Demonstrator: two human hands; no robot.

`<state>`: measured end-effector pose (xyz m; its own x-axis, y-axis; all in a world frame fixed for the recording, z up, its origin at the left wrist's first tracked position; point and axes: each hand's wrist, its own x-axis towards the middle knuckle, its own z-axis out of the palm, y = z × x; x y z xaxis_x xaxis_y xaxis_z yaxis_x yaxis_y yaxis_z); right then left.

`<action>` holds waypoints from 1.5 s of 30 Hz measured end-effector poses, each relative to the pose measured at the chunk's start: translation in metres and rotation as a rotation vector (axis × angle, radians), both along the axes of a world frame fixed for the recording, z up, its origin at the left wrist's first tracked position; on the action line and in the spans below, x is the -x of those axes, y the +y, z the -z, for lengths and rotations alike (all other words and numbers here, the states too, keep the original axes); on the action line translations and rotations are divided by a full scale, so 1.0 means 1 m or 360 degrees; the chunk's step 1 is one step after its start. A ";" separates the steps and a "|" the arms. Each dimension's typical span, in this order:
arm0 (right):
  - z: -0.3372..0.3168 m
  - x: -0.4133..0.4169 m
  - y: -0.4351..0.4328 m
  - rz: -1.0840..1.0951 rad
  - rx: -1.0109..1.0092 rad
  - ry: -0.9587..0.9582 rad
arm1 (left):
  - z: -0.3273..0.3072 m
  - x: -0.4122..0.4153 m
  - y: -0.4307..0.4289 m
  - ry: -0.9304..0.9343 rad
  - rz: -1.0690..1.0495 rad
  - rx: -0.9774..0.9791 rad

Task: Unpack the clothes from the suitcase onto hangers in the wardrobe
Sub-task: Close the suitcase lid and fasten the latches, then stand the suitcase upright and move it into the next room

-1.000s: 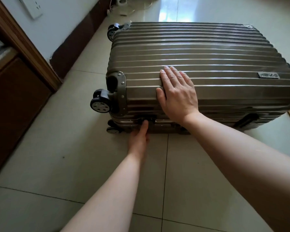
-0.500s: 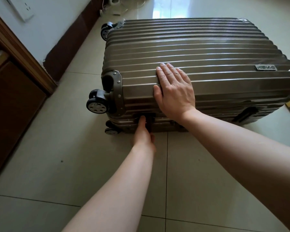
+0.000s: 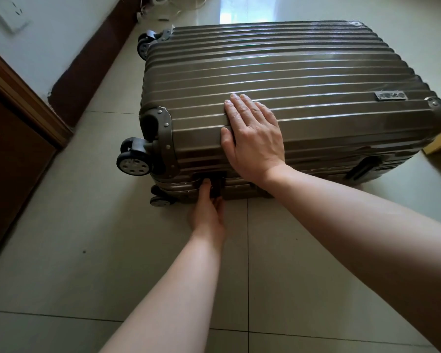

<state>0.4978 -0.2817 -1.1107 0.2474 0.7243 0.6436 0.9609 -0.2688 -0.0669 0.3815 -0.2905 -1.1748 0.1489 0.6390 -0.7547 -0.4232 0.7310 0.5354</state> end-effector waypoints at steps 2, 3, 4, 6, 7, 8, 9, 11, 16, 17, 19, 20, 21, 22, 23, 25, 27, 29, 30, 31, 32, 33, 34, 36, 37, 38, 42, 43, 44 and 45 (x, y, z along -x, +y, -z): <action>0.000 0.000 0.000 0.0003 -0.0007 0.0005 | 0.002 0.001 0.000 -0.0027 -0.0002 -0.0020; 0.000 0.000 0.000 0.0003 -0.0002 0.0006 | 0.002 0.002 0.001 -0.0043 0.0007 -0.0030; 0.000 0.001 0.000 0.0003 0.0004 0.0008 | 0.003 0.003 0.001 -0.0061 0.0011 -0.0040; 0.000 0.001 0.000 0.0005 0.0010 0.0008 | 0.004 0.003 0.002 -0.0092 0.0000 -0.0062; 0.000 0.001 0.000 0.0005 0.0012 0.0008 | 0.004 0.003 0.002 -0.0095 -0.0006 -0.0073; 0.000 0.000 0.001 0.0005 0.0015 0.0009 | 0.005 0.003 0.002 -0.0091 -0.0008 -0.0086; 0.000 0.000 0.000 0.0006 0.0017 0.0010 | 0.006 0.003 0.001 -0.0089 -0.0009 -0.0099; 0.000 0.000 0.001 0.0008 0.0022 0.0008 | 0.007 0.003 0.002 -0.0086 -0.0010 -0.0107; -0.002 0.000 0.000 -0.0003 0.0065 0.0011 | 0.002 0.003 0.002 -0.0057 0.0022 -0.0084; -0.002 0.000 0.000 -0.0005 0.0083 0.0011 | 0.000 0.002 0.001 -0.0025 0.0030 -0.0077; -0.003 0.000 -0.001 -0.0011 0.0125 0.0017 | -0.006 -0.004 0.000 0.0098 0.0057 -0.0057; -0.004 0.000 -0.002 -0.0019 0.0153 0.0032 | -0.010 -0.007 0.000 0.0203 0.0066 -0.0052; -0.006 -0.001 -0.003 -0.0033 0.0186 0.0052 | -0.016 -0.009 0.001 0.0315 0.0069 -0.0058; -0.008 -0.002 -0.004 -0.0054 0.0218 0.0071 | -0.022 -0.011 0.001 0.0413 0.0058 -0.0079; -0.011 -0.004 -0.007 -0.0081 0.0247 0.0086 | -0.029 -0.012 0.001 0.0492 0.0043 -0.0110; -0.013 -0.009 -0.014 -0.0132 0.0284 0.0101 | -0.041 -0.012 0.001 0.0657 -0.0002 -0.0173; -0.013 -0.016 -0.023 -0.0140 0.0299 0.0127 | -0.052 -0.011 0.000 0.0808 -0.0080 -0.0276; -0.015 -0.028 -0.036 -0.0094 0.0323 0.0177 | -0.065 -0.012 -0.005 0.0931 -0.0129 -0.0461; -0.016 -0.036 -0.042 -0.0059 0.0347 0.0200 | -0.070 -0.014 -0.008 0.0992 -0.0118 -0.0606; -0.018 -0.045 -0.049 -0.0011 0.0370 0.0216 | -0.077 -0.016 -0.011 0.1041 -0.0091 -0.0812; -0.020 -0.055 -0.056 0.0046 0.0397 0.0229 | -0.082 -0.019 -0.013 0.1089 -0.0055 -0.1072; -0.021 -0.065 -0.062 0.0110 0.0427 0.0244 | -0.088 -0.022 -0.014 0.1142 -0.0025 -0.1352; -0.022 -0.076 -0.068 0.0182 0.0458 0.0258 | -0.094 -0.026 -0.014 0.1187 0.0003 -0.1608; -0.024 -0.095 -0.080 0.0349 0.0523 0.0311 | -0.102 -0.036 -0.007 0.1298 0.0115 -0.1989; -0.025 -0.103 -0.085 0.0440 0.0553 0.0351 | -0.104 -0.042 -0.004 0.1356 0.0218 -0.2112; -0.027 -0.113 -0.091 0.0527 0.0575 0.0392 | -0.108 -0.051 -0.002 0.1398 0.0362 -0.2198; -0.029 -0.137 -0.106 0.0692 0.0622 0.0521 | -0.114 -0.086 -0.002 0.1567 0.1015 -0.2304; -0.029 -0.142 -0.110 0.0693 0.0626 0.0512 | -0.116 -0.097 -0.003 0.1632 0.1131 -0.2327; -0.028 -0.147 -0.113 0.0696 0.0629 0.0499 | -0.117 -0.107 -0.004 0.1705 0.1236 -0.2344; -0.027 -0.153 -0.117 0.0707 0.0613 0.0502 | -0.119 -0.119 -0.006 0.1780 0.1331 -0.2358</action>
<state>0.6507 -0.3987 -1.0833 0.7092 0.6738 0.2071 0.7035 -0.6954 -0.1467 0.5001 -0.2966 -1.0555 0.6083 0.7616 0.2234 0.5879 -0.6214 0.5179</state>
